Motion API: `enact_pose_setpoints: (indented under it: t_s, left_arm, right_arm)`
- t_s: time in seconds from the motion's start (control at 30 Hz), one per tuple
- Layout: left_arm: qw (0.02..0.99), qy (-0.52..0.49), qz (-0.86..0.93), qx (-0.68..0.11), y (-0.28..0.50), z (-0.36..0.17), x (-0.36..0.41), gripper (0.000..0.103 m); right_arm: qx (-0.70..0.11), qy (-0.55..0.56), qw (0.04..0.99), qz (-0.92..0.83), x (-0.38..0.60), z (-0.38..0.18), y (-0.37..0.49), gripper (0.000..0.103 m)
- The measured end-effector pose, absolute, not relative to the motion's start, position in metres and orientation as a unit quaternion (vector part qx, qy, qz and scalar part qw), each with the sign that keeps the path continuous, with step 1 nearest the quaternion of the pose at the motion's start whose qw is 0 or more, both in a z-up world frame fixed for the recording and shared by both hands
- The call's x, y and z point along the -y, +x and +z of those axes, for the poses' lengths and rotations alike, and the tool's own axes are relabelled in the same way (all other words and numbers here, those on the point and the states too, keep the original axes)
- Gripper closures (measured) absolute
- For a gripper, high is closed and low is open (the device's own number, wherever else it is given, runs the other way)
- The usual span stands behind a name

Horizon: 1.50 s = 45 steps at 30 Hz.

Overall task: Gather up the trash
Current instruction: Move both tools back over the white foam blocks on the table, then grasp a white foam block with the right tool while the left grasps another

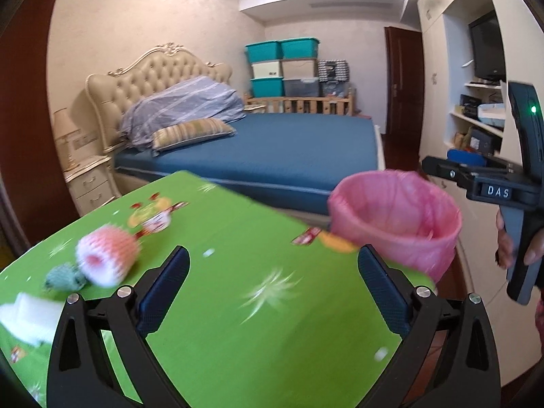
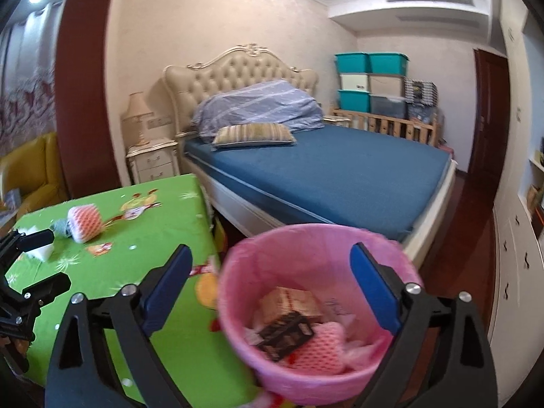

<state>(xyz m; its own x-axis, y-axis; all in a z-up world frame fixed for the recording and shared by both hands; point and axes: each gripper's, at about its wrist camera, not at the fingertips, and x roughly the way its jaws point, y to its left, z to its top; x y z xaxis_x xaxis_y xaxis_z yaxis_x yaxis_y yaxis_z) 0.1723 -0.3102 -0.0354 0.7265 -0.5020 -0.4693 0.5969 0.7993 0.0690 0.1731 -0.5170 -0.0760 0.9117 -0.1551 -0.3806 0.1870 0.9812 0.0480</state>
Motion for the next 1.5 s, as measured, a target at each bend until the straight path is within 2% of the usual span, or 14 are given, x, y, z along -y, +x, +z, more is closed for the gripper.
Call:
enact_pose_setpoints:
  t_s: [0.5,0.9,1.17,1.5]
  left_arm:
    - [0.951,0.054,-0.163,-0.255,0.166,-0.046,0.138,0.009]
    - [0.965,-0.005,0.013,-0.264,0.167,-0.044,-0.016,0.009]
    - [0.96,-0.039,0.043,-0.275,0.167,-0.054,-0.065,0.009]
    - [0.953,-0.046,0.046,-0.296,0.178,-0.063,-0.069,0.009]
  right_arm:
    - [-0.247,0.032,0.967,0.06,0.353,-0.11,0.24,0.011]
    - [-0.324,-0.085,0.921,0.197,0.186,-0.129,0.299,0.011]
    - [-0.347,-0.153,0.89,0.251,0.113,-0.124,0.345,0.011]
    - [-0.367,-0.187,0.853,0.32,0.069,-0.125,0.404,0.013]
